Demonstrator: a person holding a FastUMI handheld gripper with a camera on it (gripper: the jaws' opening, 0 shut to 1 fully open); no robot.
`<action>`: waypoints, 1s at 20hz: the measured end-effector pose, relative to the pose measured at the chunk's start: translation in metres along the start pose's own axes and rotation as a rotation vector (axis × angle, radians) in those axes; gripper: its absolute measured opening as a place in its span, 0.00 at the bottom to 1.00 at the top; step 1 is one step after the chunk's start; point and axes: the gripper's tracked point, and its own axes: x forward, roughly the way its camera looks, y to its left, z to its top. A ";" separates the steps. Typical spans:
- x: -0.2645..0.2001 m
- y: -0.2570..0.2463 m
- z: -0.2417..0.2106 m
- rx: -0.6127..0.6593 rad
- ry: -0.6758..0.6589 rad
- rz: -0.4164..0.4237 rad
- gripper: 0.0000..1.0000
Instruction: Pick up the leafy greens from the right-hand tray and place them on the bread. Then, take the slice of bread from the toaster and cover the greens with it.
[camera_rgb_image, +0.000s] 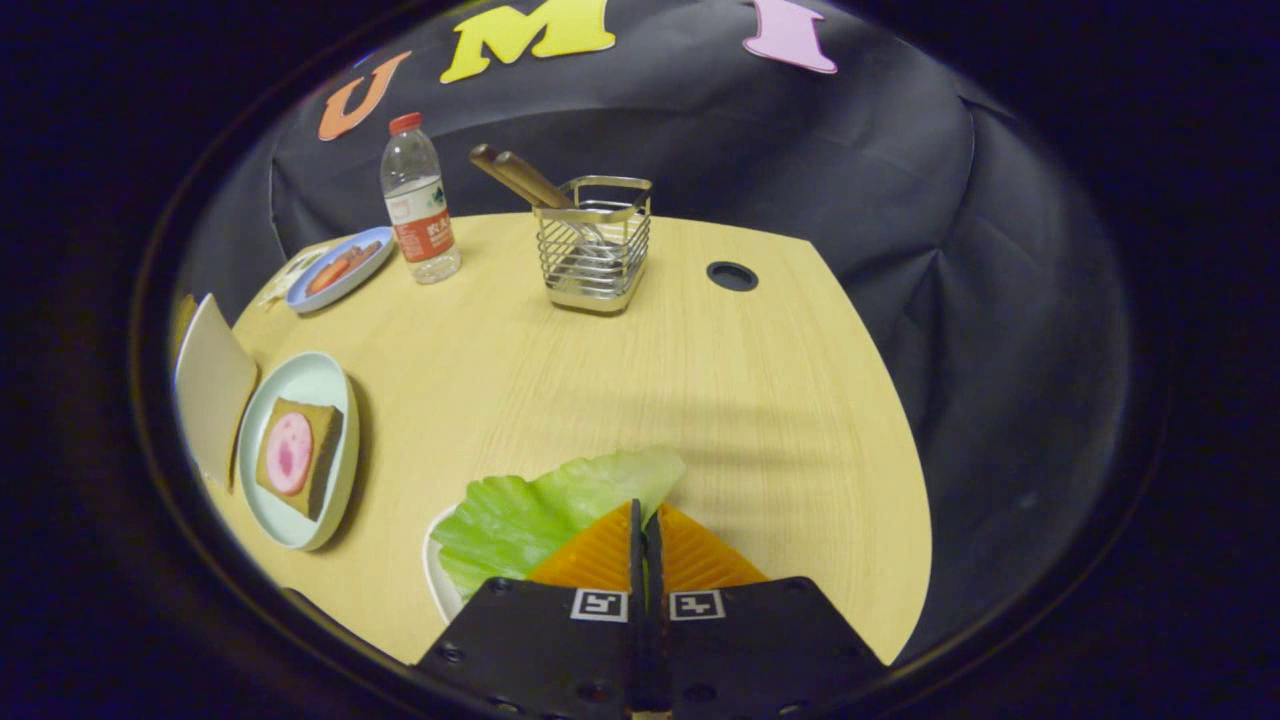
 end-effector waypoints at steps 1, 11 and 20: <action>-0.005 0.003 0.002 0.003 -0.008 0.004 0.01; -0.082 0.017 0.002 0.066 -0.109 -0.088 0.00; -0.157 0.074 0.015 0.092 -0.199 -0.121 0.00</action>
